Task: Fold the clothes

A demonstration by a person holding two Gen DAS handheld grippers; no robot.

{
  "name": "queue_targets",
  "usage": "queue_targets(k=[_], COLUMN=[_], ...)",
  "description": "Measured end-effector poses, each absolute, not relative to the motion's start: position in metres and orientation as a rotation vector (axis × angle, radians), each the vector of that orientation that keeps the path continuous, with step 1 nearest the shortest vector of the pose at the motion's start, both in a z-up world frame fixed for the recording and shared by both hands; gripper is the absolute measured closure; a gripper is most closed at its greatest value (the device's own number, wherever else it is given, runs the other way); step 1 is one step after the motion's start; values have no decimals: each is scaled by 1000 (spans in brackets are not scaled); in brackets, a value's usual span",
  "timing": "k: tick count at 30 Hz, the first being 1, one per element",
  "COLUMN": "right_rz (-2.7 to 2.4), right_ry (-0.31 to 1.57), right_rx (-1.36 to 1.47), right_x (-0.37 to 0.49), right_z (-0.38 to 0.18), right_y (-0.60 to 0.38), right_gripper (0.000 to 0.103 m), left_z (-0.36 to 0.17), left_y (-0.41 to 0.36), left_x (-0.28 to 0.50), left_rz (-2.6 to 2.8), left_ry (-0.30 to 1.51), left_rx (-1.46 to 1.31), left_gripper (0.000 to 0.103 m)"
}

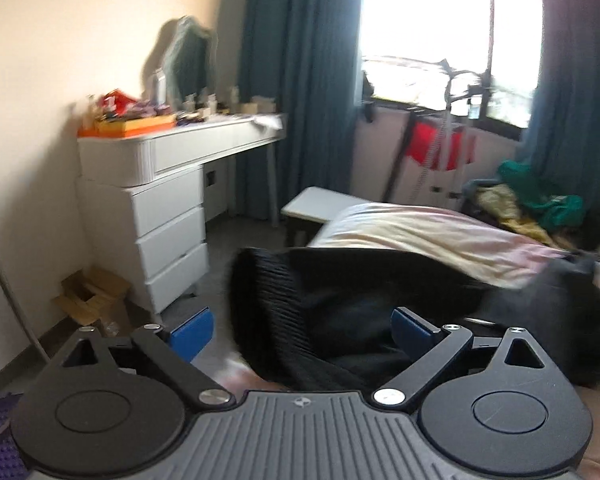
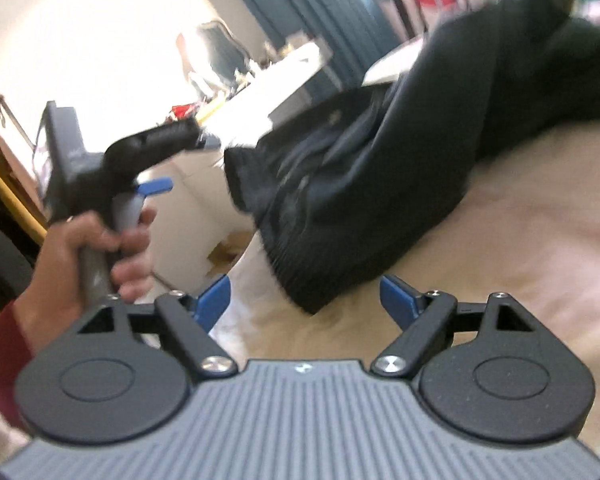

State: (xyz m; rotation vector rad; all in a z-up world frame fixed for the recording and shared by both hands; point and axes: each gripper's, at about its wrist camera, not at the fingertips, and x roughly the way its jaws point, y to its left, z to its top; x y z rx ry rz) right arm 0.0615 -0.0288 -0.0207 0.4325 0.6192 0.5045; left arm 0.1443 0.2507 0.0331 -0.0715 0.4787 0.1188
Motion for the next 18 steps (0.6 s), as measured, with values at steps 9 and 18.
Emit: queue_targets(k=[9, 18], right_rz=[344, 194], right_ry=[414, 342], right_rx=[247, 251], right_x=[21, 16], right_z=[49, 13], right_y=[-132, -212], right_gripper=[19, 19], left_z=[55, 19], left_y=[110, 27], left_x=[68, 54], left_rz=[-21, -168], left_ry=[390, 337], left_rx=[-11, -68], left_gripper=[5, 4])
